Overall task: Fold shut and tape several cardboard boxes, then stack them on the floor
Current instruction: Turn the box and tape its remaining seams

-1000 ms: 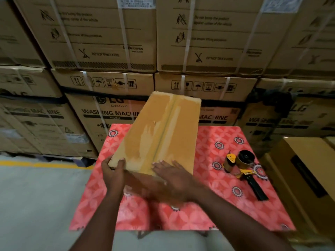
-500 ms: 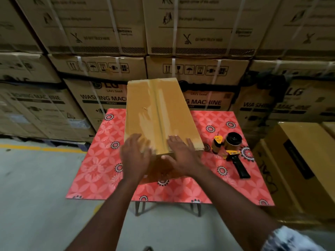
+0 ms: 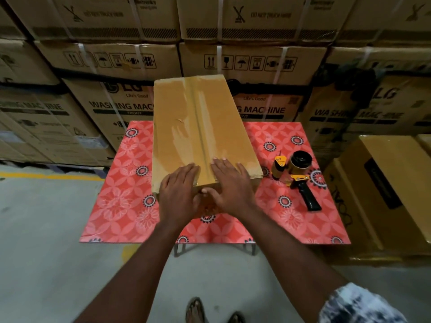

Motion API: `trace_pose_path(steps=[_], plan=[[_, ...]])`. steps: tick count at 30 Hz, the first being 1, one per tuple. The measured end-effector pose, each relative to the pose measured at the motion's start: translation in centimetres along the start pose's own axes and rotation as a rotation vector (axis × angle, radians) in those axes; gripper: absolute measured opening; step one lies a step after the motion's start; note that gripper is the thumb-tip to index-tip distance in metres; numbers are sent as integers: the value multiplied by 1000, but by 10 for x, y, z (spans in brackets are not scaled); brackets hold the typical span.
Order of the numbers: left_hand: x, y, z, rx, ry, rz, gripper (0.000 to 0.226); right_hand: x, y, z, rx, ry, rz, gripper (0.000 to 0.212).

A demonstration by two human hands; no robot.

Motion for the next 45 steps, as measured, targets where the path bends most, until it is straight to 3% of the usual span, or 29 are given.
trace_pose_path(steps=[2, 7, 11, 15, 18, 22, 25, 27, 29, 32, 35, 37, 40, 45], plan=[[2, -1, 1, -1, -10, 9, 70, -1, 0, 0, 12, -9, -10, 79], [1, 2, 0, -43, -24, -8, 81, 1, -1, -3, 10, -32, -23, 79], [1, 0, -1, -16, -12, 0, 73, 0, -3, -2, 2, -43, -18, 74], [0, 0, 0, -47, -21, -5, 84, 19, -12, -9, -4, -23, -77, 88], [-2, 1, -1, -26, -7, -5, 83, 84, -31, -34, 6, 281, -134, 98], [0, 2, 0, 8, -20, 13, 69, 210, -48, -98, 50, 859, -61, 101], [0, 4, 1, -12, -29, 28, 70, 277, -32, -135, -16, 1225, 277, 72], [-1, 5, 0, -40, -31, 32, 77, 293, -22, -144, -48, 1305, 462, 49], [-1, 6, 0, -57, -31, 41, 82, 295, -12, -145, -151, 1330, 594, 36], [-2, 5, -1, -36, -19, 45, 82, 304, -4, -139, -158, 1348, 646, 38], [0, 5, -1, -9, 16, 54, 81, 304, 16, -131, -214, 1396, 942, 52], [1, 4, 1, -6, 18, 50, 81, 302, 27, -117, -218, 1424, 1118, 47], [1, 4, 2, -9, 15, 49, 80, 295, 33, -82, -75, 1360, 1306, 26], [-1, 7, 1, -49, 14, 33, 77, 263, 6, -40, 169, 1173, 1134, 31]])
Point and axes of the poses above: each hand's wrist, its own z-axis towards the middle knuckle, its own y-axis out of the palm, x = y × z, the point moved 6 cm from there along z, towards the middle knuckle, and after that the axes turned 6 degrees about z, right-handed, at the moved point
